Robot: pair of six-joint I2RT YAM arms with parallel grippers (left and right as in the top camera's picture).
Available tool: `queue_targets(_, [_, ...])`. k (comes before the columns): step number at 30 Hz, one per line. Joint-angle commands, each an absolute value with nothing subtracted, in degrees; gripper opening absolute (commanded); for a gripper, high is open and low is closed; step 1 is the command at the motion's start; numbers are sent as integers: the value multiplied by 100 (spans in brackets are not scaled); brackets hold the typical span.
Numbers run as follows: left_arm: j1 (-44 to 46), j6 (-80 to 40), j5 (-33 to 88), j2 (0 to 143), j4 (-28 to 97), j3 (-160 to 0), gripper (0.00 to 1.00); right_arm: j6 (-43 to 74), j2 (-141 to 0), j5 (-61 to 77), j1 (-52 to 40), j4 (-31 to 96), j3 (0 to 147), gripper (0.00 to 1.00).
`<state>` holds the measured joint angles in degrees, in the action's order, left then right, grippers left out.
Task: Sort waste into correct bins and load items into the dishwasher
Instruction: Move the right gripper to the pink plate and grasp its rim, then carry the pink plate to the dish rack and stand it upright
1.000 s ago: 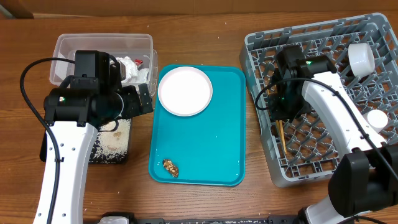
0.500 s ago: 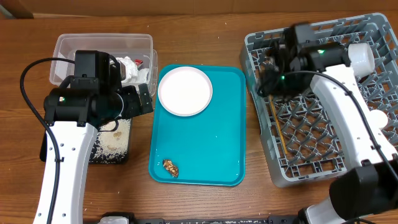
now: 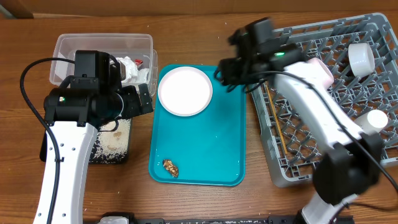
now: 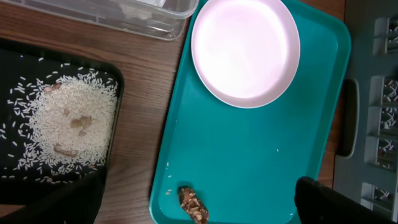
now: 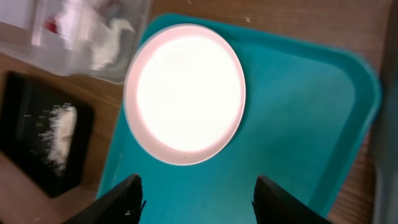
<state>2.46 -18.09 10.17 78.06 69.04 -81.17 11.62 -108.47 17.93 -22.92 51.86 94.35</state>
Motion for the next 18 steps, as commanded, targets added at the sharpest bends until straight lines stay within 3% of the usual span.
queue_targets(1, [226,-1822,943,7843,6897,-8213,100,1531,-11367,952,-2609,5111,9522,62])
queue_targets(9, [226,-1822,943,7843,6899,-8213,100,1942,-12403,902,-2884,4674,9522,61])
queue_targets(18, [226,-1822,945,7843,6901,-8213,100,2276,-12746,322,-2867,5181,9522,20])
